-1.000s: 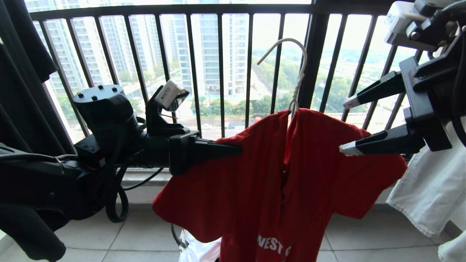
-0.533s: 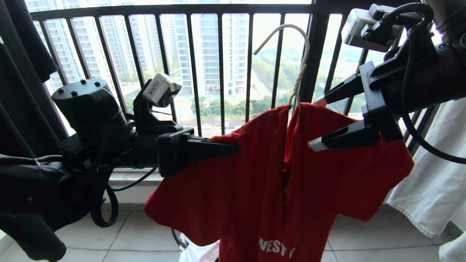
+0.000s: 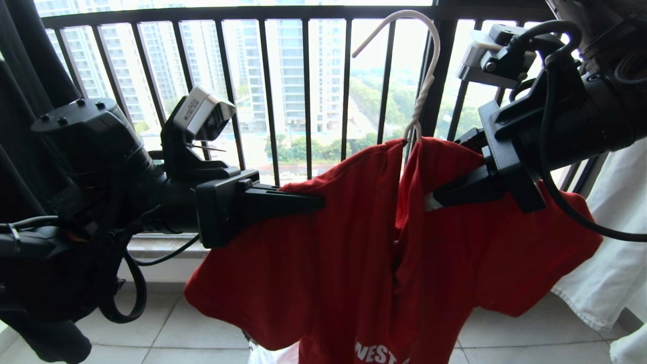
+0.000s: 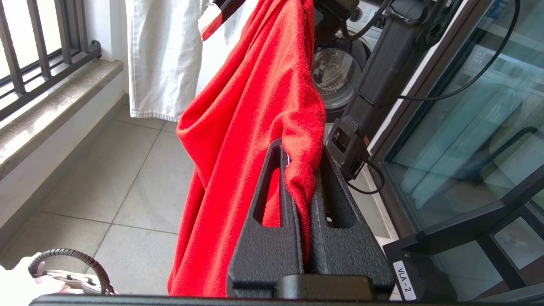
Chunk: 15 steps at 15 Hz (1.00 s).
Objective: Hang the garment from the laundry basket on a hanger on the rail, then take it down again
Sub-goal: Hang the clothes rack on the clothesline
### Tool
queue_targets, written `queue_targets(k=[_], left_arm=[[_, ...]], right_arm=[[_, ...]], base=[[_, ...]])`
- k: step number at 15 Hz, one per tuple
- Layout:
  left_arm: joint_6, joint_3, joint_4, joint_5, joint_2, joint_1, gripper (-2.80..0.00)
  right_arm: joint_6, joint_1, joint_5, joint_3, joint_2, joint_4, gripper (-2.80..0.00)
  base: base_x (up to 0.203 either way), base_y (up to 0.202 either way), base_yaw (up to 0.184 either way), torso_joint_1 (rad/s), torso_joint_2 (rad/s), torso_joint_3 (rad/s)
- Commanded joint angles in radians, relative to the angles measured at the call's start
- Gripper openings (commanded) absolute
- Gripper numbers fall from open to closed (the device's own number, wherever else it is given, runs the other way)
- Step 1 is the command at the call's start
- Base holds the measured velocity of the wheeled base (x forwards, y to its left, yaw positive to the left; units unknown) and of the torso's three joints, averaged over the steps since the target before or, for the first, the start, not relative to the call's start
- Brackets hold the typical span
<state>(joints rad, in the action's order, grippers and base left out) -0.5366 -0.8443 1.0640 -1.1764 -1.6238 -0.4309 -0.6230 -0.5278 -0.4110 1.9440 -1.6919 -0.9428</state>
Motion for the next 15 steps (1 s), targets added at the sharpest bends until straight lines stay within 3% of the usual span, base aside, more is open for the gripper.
queue_targets(k=[1,7,15], left_arm=[[-0.003,0.0,0.008,-0.003,0.016,0.008,-2.8],[-0.005,0.001,0.079,0.003,-0.021,0.014,-2.8],[0.001,-0.004,0.083,0.014,-0.029,0.014,-2.8]], right_arm=[[-0.002,-0.004,-0.003,0.0,0.003,-0.01,-2.8],[0.032,-0.009,-0.003,0.001,0.043,-0.008,-2.8],[0.039,-0.014,-0.005,-0.005,0.069,-0.008,-2.8]], base=[[0.0,0.0,0.0,0.0,0.0,0.0],[0.0,0.0,0.0,0.0,0.0,0.0],[0.0,0.0,0.0,0.0,0.0,0.0]])
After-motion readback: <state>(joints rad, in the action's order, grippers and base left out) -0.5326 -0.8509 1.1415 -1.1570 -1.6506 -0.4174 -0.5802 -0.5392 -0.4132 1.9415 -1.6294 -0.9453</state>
